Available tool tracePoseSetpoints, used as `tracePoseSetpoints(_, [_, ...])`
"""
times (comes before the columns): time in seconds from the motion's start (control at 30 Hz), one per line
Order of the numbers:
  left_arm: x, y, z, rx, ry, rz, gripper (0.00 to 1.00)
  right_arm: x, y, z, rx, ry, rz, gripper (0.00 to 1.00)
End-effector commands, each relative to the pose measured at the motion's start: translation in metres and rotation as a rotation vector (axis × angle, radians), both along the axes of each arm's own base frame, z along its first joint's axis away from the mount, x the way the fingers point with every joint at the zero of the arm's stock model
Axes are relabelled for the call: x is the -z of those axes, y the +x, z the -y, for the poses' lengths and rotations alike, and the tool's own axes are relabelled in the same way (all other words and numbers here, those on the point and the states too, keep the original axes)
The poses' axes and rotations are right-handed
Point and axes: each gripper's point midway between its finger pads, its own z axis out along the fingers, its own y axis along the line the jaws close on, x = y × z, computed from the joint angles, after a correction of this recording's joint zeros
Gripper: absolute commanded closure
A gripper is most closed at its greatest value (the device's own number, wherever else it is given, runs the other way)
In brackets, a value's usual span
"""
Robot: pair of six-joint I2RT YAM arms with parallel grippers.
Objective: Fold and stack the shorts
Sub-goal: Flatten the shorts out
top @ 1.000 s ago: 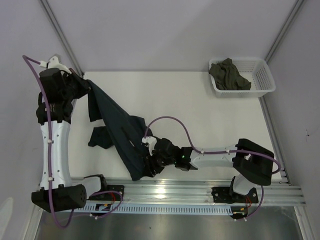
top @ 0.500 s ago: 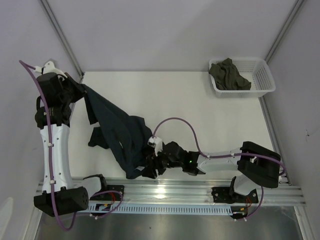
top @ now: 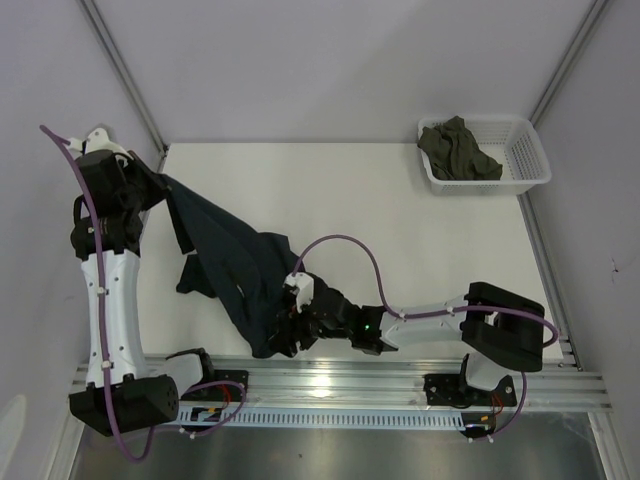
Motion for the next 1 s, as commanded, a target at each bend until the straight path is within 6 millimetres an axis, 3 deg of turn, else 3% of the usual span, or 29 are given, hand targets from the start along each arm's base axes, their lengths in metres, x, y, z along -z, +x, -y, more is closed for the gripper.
tracePoseSetpoints(0.0, [-0.015,-0.004,-0.005,-0.007,0.037,0.060,1.00,-0.010,-0.004,-0.016,0.026,0.062,-0.043,0.31])
tracePoseSetpoints(0.13, [-0.012,-0.003,-0.004,-0.002,0.036,0.054,1.00,-0.001,-0.015,-0.019,0.059,0.081,-0.065,0.29])
tracePoseSetpoints(0.4, [-0.014,-0.005,-0.003,0.004,0.035,0.060,1.00,-0.012,-0.027,-0.037,0.088,0.146,-0.019,0.29])
tracePoseSetpoints(0.97, [-0.018,-0.008,0.002,0.023,0.028,0.072,1.00,-0.010,-0.012,-0.057,0.109,0.159,-0.032,0.28])
